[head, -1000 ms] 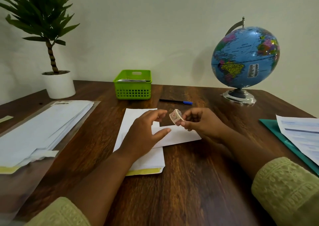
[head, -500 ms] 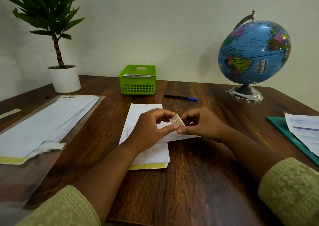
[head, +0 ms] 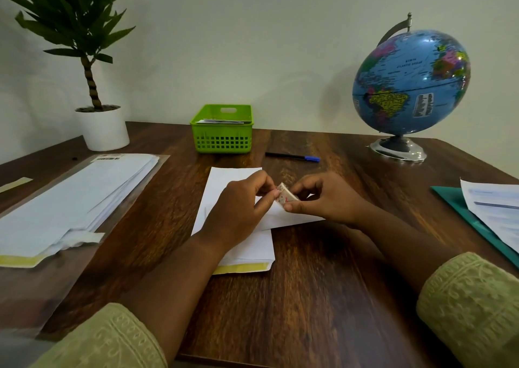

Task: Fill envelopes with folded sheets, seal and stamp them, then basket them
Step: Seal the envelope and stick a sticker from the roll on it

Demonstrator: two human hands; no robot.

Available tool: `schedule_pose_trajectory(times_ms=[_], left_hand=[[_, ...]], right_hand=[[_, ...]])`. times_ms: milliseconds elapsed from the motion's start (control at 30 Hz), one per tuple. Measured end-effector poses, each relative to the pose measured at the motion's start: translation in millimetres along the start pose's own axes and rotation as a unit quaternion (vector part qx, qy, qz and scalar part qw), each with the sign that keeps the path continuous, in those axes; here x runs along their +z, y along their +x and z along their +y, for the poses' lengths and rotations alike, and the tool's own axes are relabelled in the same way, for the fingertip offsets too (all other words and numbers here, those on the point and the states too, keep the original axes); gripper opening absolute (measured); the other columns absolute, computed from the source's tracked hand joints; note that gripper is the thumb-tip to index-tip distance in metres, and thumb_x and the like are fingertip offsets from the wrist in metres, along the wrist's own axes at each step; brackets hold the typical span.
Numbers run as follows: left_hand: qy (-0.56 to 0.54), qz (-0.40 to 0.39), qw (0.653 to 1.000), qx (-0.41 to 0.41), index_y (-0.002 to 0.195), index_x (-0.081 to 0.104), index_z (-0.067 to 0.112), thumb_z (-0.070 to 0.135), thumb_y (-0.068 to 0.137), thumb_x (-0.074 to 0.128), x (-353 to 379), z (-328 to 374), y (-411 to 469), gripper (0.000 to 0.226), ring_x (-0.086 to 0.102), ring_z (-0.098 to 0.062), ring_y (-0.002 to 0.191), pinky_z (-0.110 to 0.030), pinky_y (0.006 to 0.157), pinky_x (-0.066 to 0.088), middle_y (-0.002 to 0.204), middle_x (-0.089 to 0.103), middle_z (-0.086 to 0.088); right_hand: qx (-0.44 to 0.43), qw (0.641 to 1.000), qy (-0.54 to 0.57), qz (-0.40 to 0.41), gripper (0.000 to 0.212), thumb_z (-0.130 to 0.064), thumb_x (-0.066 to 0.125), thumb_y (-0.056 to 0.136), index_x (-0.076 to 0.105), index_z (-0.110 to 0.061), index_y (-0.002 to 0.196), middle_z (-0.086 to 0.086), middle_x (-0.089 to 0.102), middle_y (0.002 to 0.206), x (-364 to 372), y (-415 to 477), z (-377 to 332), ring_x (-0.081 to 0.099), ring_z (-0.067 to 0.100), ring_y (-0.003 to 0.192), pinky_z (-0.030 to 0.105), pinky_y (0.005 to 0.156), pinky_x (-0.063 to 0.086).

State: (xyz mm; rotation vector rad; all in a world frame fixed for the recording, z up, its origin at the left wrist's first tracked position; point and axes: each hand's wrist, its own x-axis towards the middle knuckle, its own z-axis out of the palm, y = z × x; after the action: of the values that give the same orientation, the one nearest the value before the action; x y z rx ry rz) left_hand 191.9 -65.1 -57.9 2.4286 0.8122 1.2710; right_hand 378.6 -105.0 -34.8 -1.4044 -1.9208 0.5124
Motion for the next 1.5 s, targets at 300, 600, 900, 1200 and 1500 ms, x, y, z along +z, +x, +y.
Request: schedule_pose_trajectory(times_ms=[300, 600, 900, 1200, 1500], left_hand=[[-0.100, 0.032, 0.994, -0.043, 0.088, 0.054, 0.021, 0.020, 0.089, 0.057, -2, -1, 3, 0.004, 0.064, -0.008, 0.077, -0.015, 0.061, 0.047, 0.079, 0.062, 0.010], [-0.089, 0.026, 0.994, -0.062, 0.082, 0.058, 0.014, 0.013, 0.087, 0.061, -5, 1, 3, 0.006, 0.060, 0.000, 0.072, -0.005, 0.060, 0.042, 0.080, 0.064, 0.003], [-0.142, 0.048, 0.981, -0.121, 0.094, 0.051, 0.013, 0.017, 0.094, 0.048, -4, -1, 5, 0.005, 0.067, -0.015, 0.089, -0.023, 0.075, 0.055, 0.101, 0.068, -0.009], [-0.213, 0.044, 0.963, -0.156, 0.085, 0.050, 0.021, 0.017, 0.095, 0.046, -2, -4, 7, 0.011, 0.066, -0.016, 0.098, -0.028, 0.084, 0.052, 0.101, 0.067, -0.004], [-0.219, -0.014, 0.964, -0.151, 0.089, 0.052, 0.021, 0.019, 0.095, 0.045, 0, 0, 4, 0.009, 0.066, -0.021, 0.101, -0.040, 0.094, 0.050, 0.113, 0.065, -0.015]], right_hand=[[-0.010, 1.000, 0.008, 0.023, 0.012, -0.026, 0.075, 0.075, 0.070, -0.030, 0.085, -0.009, 0.070, 0.086, 2, -1, -4, 0.064, 0.004, 0.077, 0.017, 0.066, 0.051], [-0.010, 1.000, -0.013, 0.009, 0.012, -0.026, 0.076, 0.074, 0.070, -0.026, 0.084, -0.008, 0.068, 0.090, 2, -1, -5, 0.065, 0.009, 0.082, 0.024, 0.070, 0.056], [-0.020, 1.000, -0.010, -0.001, 0.017, -0.014, 0.078, 0.071, 0.069, -0.028, 0.073, -0.015, 0.066, 0.086, -1, -3, -5, 0.065, 0.003, 0.082, 0.009, 0.065, 0.050], [0.066, 0.965, -0.173, 0.187, 0.020, -0.028, 0.072, 0.077, 0.072, -0.012, 0.090, -0.010, 0.062, 0.073, -30, 1, 17, 0.057, 0.001, 0.064, 0.011, 0.057, 0.042], [0.258, 0.901, -0.301, 0.175, 0.030, -0.030, 0.060, 0.088, 0.068, -0.004, 0.101, 0.007, 0.066, 0.085, -48, -7, 60, 0.060, 0.016, 0.072, 0.028, 0.071, 0.049]])
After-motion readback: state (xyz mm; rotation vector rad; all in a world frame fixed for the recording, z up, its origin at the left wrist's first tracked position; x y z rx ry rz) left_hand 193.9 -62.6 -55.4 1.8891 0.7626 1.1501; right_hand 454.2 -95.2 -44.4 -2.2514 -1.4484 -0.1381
